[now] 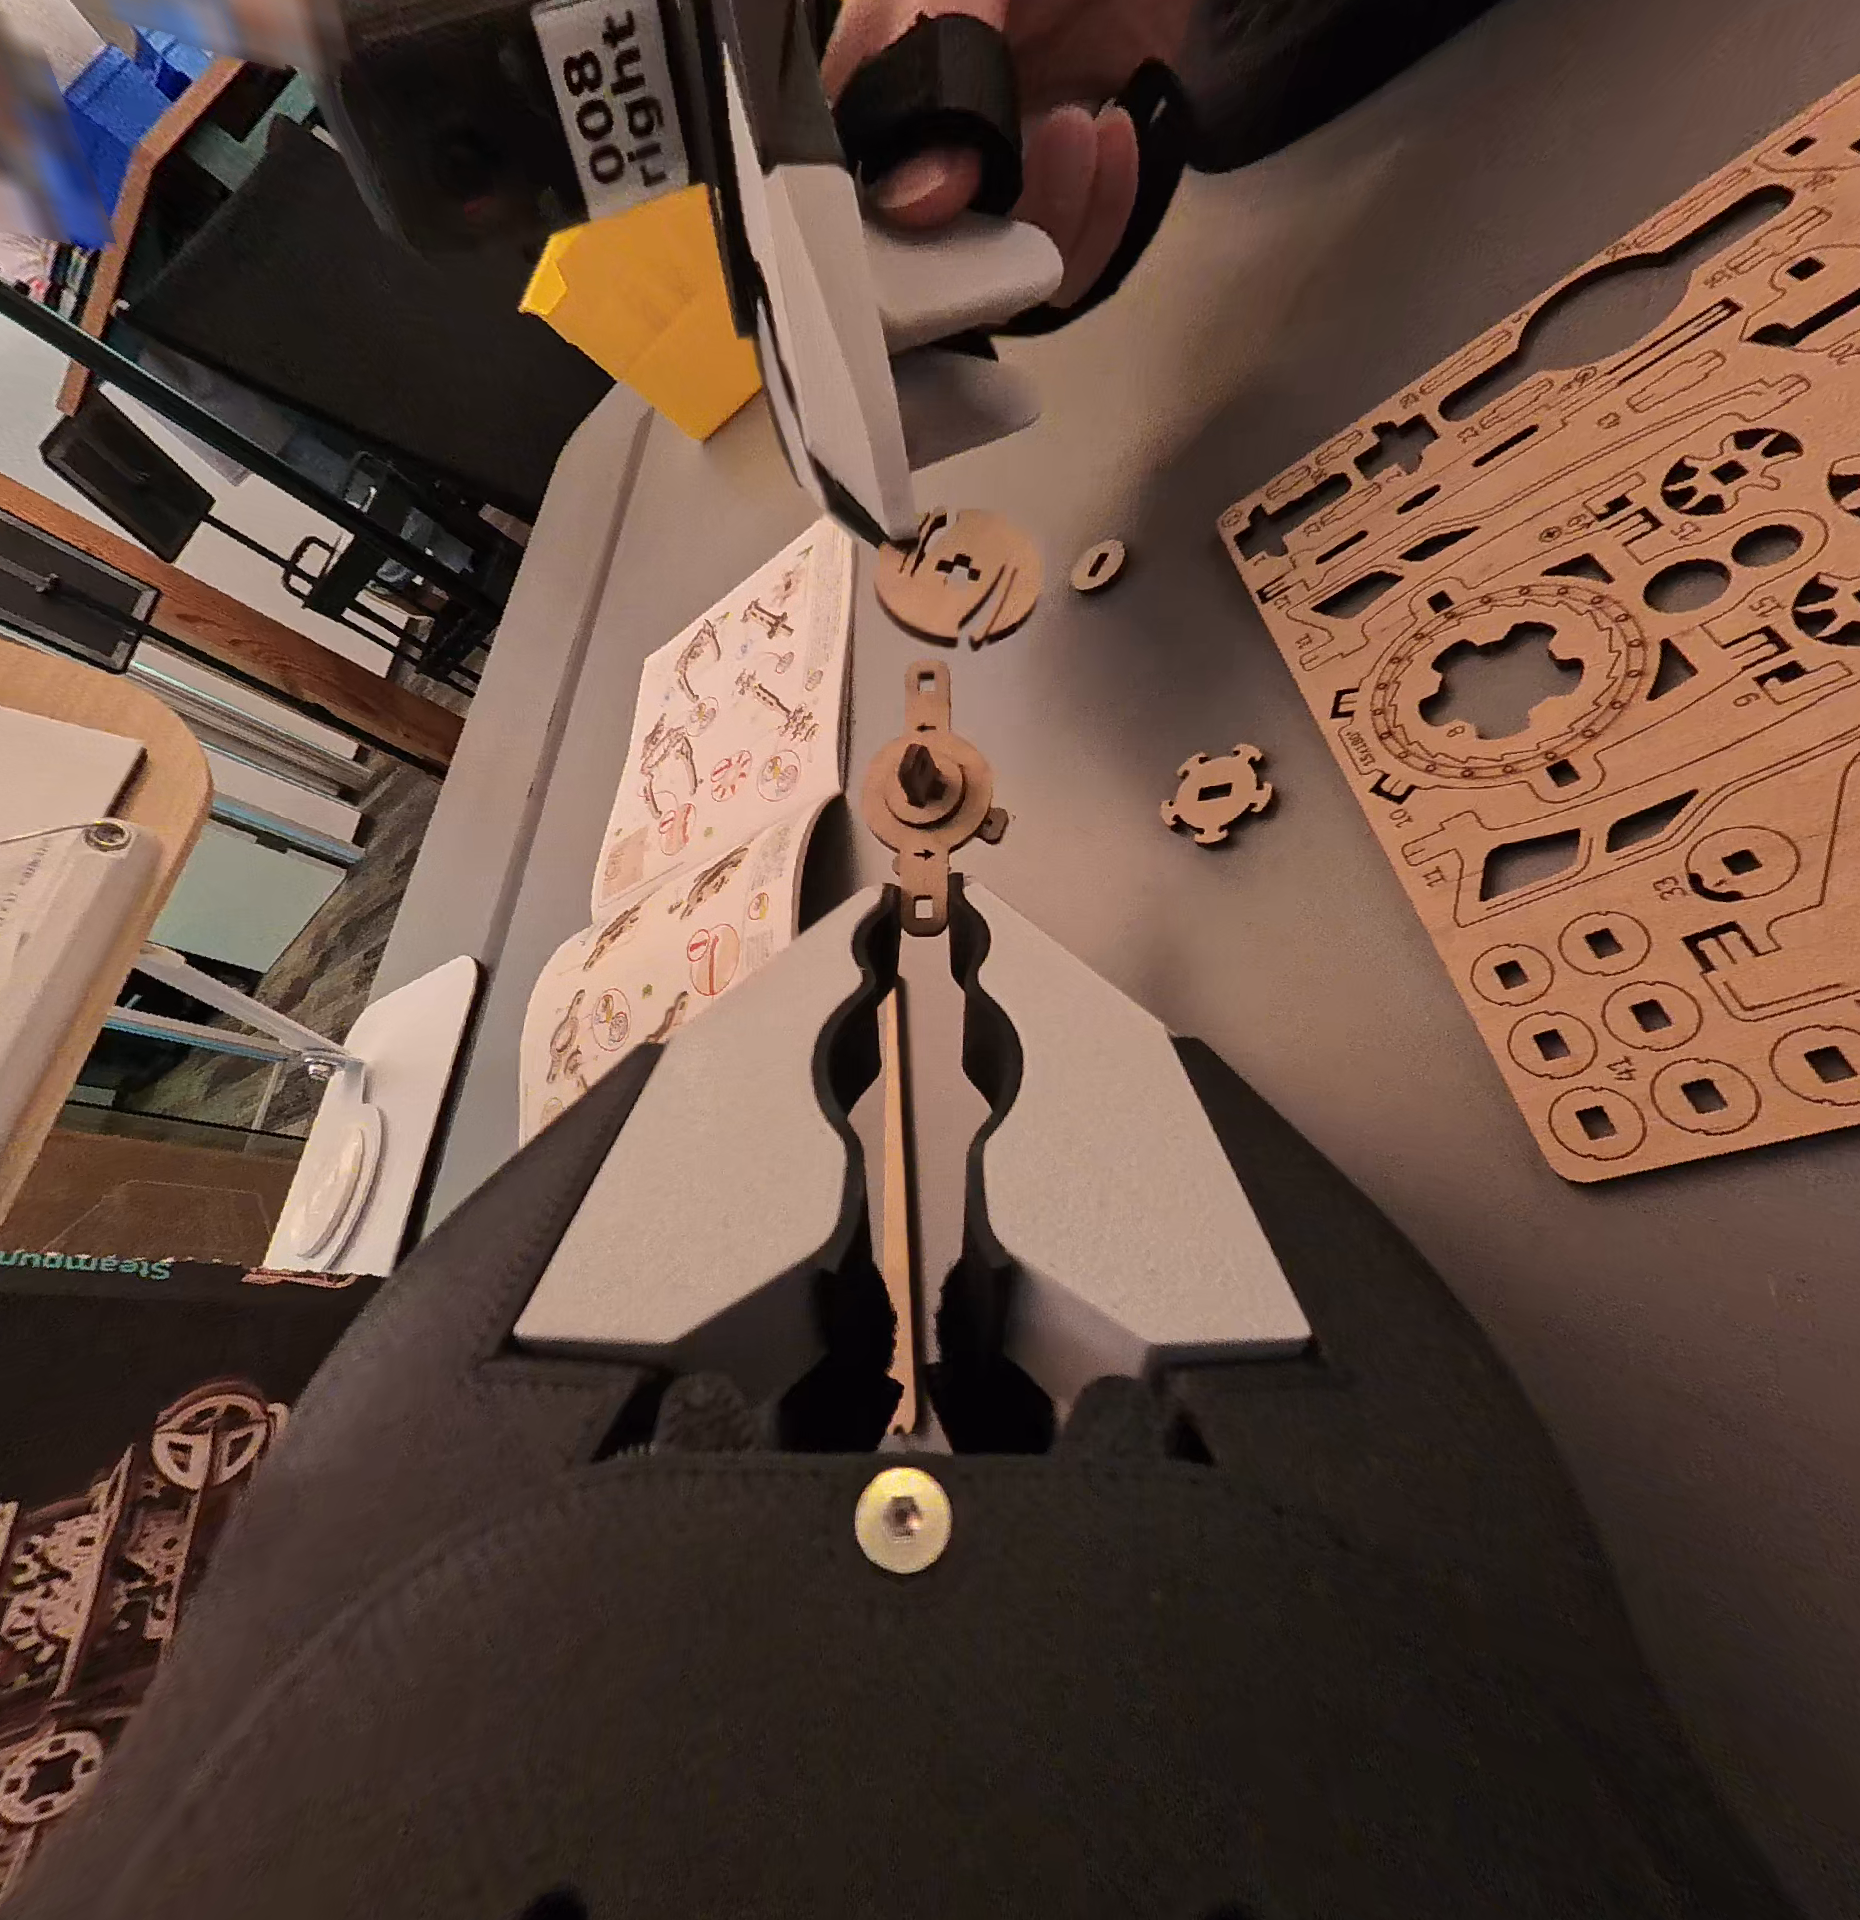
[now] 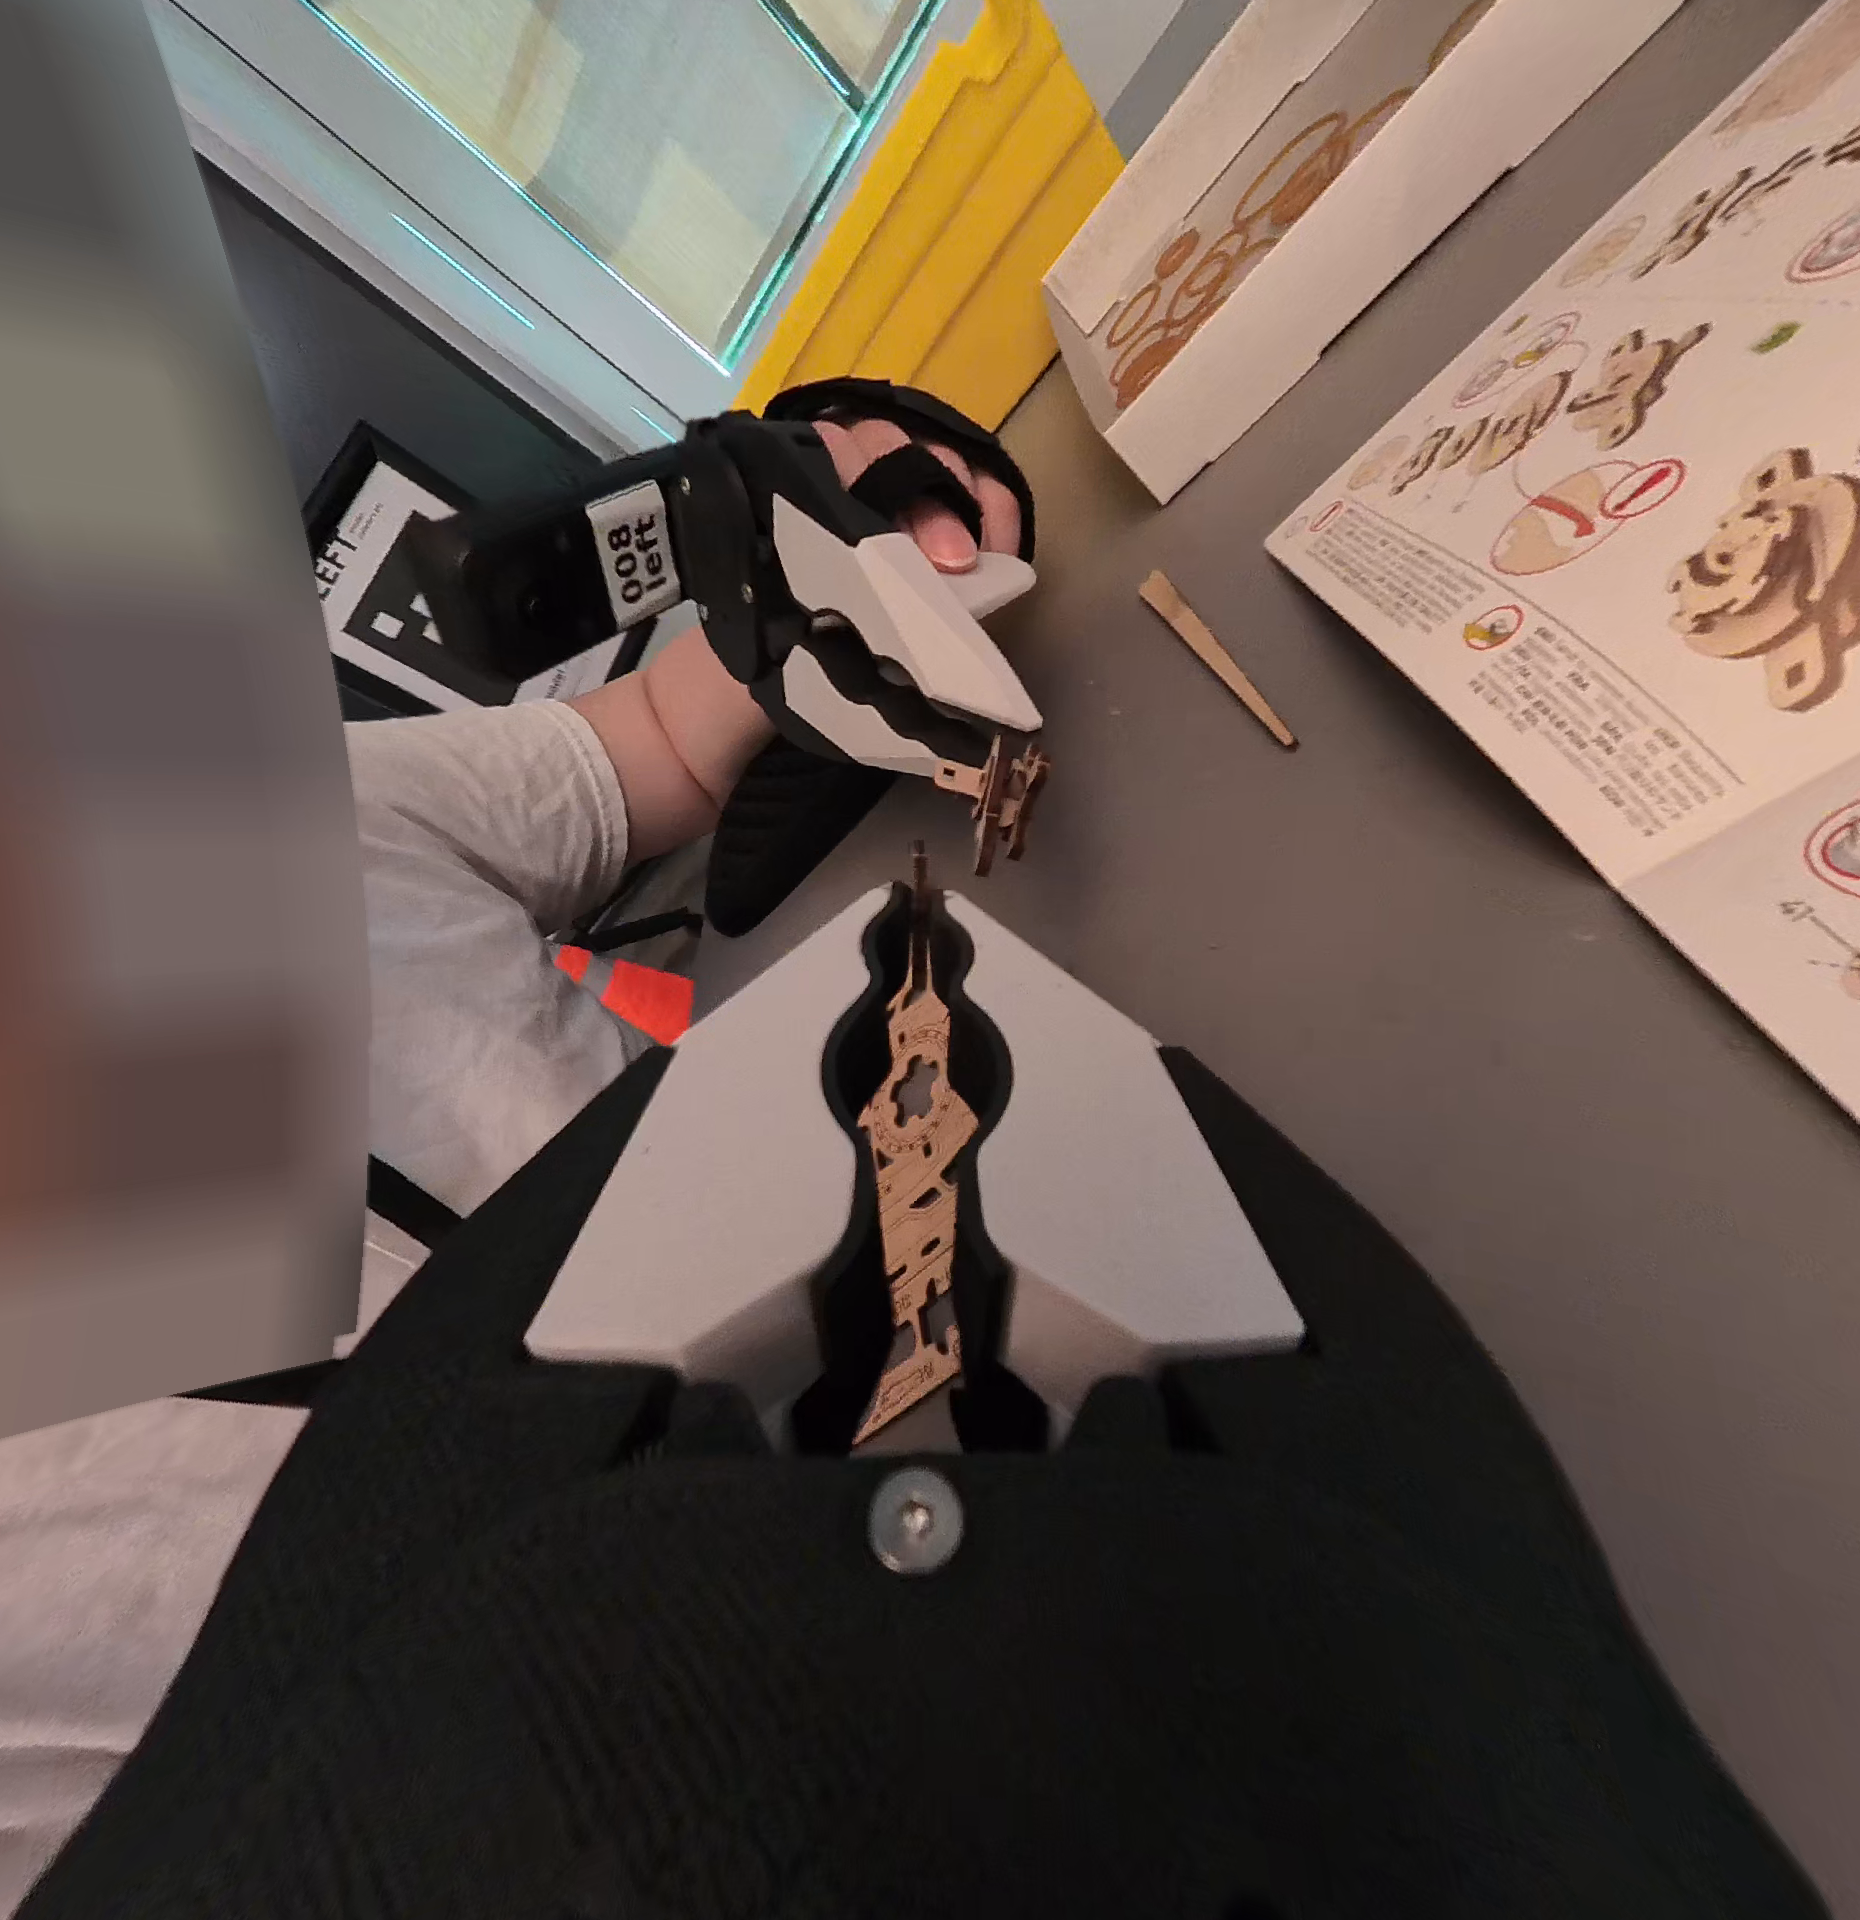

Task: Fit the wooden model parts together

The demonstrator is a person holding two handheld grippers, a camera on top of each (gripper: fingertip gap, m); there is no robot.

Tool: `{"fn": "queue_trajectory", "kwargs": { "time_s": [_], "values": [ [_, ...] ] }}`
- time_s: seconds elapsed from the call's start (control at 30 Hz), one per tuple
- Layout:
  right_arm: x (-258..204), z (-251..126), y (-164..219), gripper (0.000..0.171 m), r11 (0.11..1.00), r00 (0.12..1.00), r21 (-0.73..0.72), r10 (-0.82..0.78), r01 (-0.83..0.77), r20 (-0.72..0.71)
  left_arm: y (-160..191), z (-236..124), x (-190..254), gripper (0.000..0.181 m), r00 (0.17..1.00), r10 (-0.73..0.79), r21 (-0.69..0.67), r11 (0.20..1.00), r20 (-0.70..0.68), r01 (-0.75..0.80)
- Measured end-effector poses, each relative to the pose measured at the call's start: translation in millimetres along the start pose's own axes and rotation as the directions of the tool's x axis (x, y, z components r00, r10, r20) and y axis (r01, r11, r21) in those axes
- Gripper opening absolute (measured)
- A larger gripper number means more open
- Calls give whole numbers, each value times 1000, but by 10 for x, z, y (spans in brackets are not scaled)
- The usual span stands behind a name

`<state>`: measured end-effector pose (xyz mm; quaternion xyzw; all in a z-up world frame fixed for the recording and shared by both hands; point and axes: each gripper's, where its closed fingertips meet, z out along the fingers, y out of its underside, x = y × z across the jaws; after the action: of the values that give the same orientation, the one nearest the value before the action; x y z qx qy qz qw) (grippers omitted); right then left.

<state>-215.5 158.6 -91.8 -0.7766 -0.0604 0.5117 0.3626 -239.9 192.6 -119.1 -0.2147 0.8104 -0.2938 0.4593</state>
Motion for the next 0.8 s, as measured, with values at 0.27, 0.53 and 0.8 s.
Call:
{"fn": "queue_trajectory", "kwargs": {
  "time_s": [0.27, 0.53, 0.8],
  "values": [
    [-70, 40, -174, 2, 998, 996, -52, 20, -25, -89, -9, -6, -23, 7, 1000, 9, -8, 1000, 24, -9],
    [-202, 237, -302, 2, 970, 981, -206, -157, 131, -114, 35, -6, -57, 7, 999, -20, -23, 1000, 34, 20],
    [-14, 347, -257, 1, 988, 994, -152, -23, 6, -109, 44, -6, -130, 7, 997, -6, -38, 999, 82, 9]
  ]
}}
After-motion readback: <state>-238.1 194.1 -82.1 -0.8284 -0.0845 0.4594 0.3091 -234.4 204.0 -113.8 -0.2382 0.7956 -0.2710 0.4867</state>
